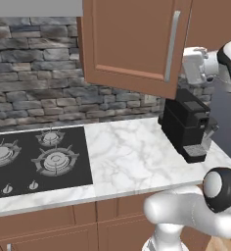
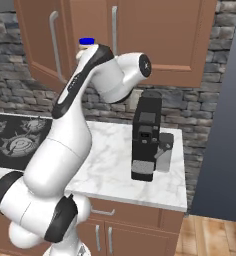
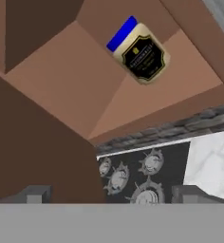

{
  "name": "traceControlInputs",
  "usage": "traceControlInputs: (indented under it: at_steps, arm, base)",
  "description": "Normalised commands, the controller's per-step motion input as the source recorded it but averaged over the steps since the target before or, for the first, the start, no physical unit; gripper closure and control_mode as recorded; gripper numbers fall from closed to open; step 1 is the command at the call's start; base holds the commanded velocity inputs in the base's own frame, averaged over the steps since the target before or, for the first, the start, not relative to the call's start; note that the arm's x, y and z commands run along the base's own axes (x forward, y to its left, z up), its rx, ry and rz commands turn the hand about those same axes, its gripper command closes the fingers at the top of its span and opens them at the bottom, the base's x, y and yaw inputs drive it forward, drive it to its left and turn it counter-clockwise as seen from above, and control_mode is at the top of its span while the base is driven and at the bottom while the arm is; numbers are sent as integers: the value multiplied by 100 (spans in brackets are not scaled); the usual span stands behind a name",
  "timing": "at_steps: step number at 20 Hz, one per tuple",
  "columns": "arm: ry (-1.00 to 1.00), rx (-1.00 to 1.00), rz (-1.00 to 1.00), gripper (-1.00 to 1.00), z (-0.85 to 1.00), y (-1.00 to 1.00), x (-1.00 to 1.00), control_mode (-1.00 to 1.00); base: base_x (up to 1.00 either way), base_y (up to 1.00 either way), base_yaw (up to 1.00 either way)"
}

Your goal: The dining table condiment station is running low on mayonnaise. Refill the condiment station by opening the cabinet and taking the mayonnaise from the cabinet and placing it on the dining table.

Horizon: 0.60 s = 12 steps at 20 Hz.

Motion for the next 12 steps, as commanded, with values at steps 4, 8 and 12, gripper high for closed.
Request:
traceControlInputs:
  at_steps: [4, 8, 12]
  arm:
    - [0, -2, 7, -100, -6, 100, -27, -100]
    - [-14, -10, 17, -100, 0, 100, -100, -100]
    - [-22, -22, 22, -100, -8, 100, -100, -100]
  base:
    - [0, 0, 0]
    - [0, 0, 0]
    - [0, 0, 0]
